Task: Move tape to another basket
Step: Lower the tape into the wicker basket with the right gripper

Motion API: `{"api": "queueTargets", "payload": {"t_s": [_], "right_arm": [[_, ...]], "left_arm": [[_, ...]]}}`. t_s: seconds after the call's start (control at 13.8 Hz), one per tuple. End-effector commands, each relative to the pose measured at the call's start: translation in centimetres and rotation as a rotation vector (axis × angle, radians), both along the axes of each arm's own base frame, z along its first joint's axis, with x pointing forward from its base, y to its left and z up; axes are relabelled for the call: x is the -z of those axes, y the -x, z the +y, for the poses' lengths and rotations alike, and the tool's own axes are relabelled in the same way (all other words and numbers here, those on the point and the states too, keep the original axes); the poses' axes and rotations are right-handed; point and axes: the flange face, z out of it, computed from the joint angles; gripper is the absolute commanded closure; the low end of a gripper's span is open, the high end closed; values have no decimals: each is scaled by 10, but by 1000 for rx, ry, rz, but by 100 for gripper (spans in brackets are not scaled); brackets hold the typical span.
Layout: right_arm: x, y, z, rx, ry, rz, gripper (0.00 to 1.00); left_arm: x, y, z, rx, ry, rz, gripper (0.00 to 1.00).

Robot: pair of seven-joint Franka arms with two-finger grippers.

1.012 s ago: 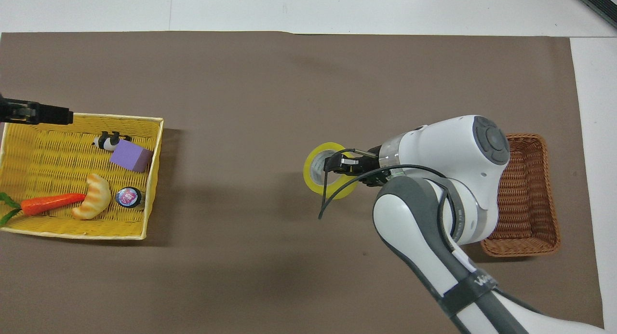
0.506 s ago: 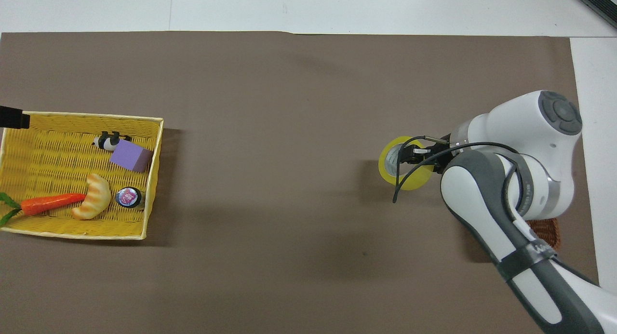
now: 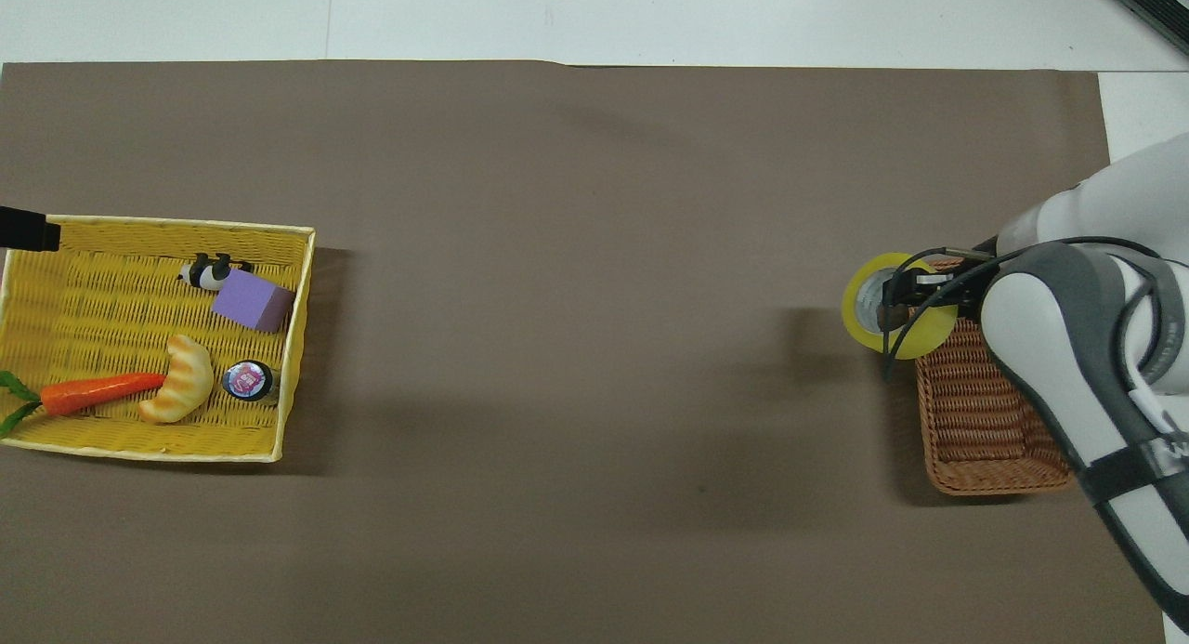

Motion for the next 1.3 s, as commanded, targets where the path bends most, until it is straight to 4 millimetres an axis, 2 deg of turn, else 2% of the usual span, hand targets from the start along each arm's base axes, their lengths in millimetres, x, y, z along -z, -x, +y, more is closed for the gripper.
{"api": "queueTargets", "payload": {"t_s": [0.0, 0.29, 0.36, 0.43, 0.65, 0.72, 0.8, 0.87, 0.94, 1.23], "right_arm": [[1, 0, -38, -8, 39, 14, 100], [7, 19, -91, 2, 108, 35, 100], [15, 24, -103, -17, 103, 46, 100], [28, 30, -111, -28, 98, 54, 100], [60, 39, -111, -64, 125, 86, 100], [64, 41, -112, -68, 132, 82, 100], [65, 43, -112, -69, 131, 85, 80], [65, 44, -112, -70, 131, 91, 38], [65, 43, -106, -80, 132, 97, 0], [62, 40, -97, -91, 135, 95, 0]], "left_arm": [[-4, 2, 4, -5, 4, 9, 0], [-4, 2, -9, 15, 8, 20, 0], [-3, 3, -5, 9, 13, 27, 0], [-2, 3, -11, 16, 22, 32, 0], [-2, 3, -4, 6, 32, 47, 0], [-6, 3, 2, -4, 44, 44, 0], [-8, 4, 5, -11, 51, 43, 0], [-9, 4, 8, -14, 51, 45, 0], [-10, 5, 10, -12, 51, 46, 0], [-4, 11, 16, -19, 46, 100, 0]]}}
